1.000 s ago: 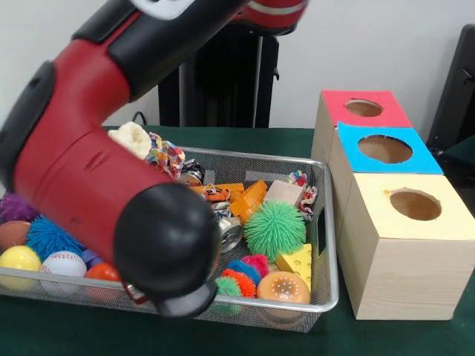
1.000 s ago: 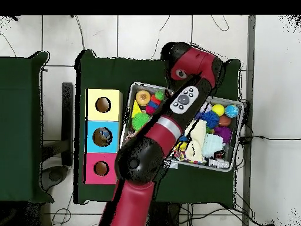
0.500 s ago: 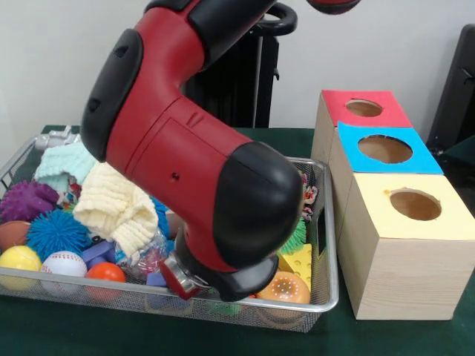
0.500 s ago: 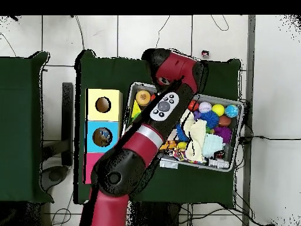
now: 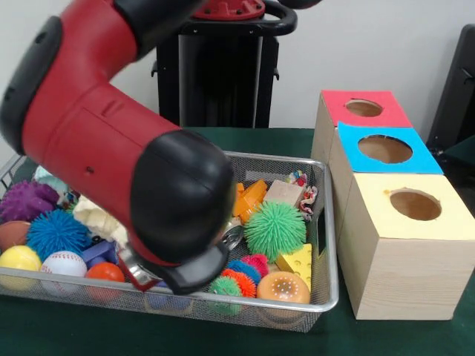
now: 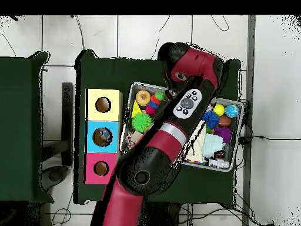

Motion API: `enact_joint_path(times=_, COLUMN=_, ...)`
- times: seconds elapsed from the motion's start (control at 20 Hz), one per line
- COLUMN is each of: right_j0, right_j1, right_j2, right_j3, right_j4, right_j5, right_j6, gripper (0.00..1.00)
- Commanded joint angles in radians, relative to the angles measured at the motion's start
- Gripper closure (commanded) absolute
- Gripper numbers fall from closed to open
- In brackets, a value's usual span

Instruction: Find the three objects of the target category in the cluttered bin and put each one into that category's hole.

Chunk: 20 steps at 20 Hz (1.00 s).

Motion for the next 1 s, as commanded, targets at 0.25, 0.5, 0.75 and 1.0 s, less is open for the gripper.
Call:
enact_joint_path(times=0.25, right_j0=0.073, right_j1=-0.114, right_j2=0.228, right_j3=0.151, right_j4=-0.271, right_j5=-0.081, right_j6=-0.298, gripper=0.0)
enact_joint_path(times=0.5, right_j0=0.102, right_j1=-0.167, right_j2=0.311, right_j3=0.214, right_j4=-0.348, right_j5=-0.09, right_j6=-0.272, gripper=0.0)
enact_joint_path(times=0.75, right_j0=0.104, right_j1=-0.165, right_j2=0.399, right_j3=0.232, right_j4=-0.377, right_j5=-0.164, right_j6=-0.22, gripper=0.0)
enact_joint_path(times=1.0, right_j0=0.121, right_j1=-0.184, right_j2=0.49, right_j3=0.309, right_j4=-0.403, right_j5=-0.307, right_j6=-0.179, gripper=0.0)
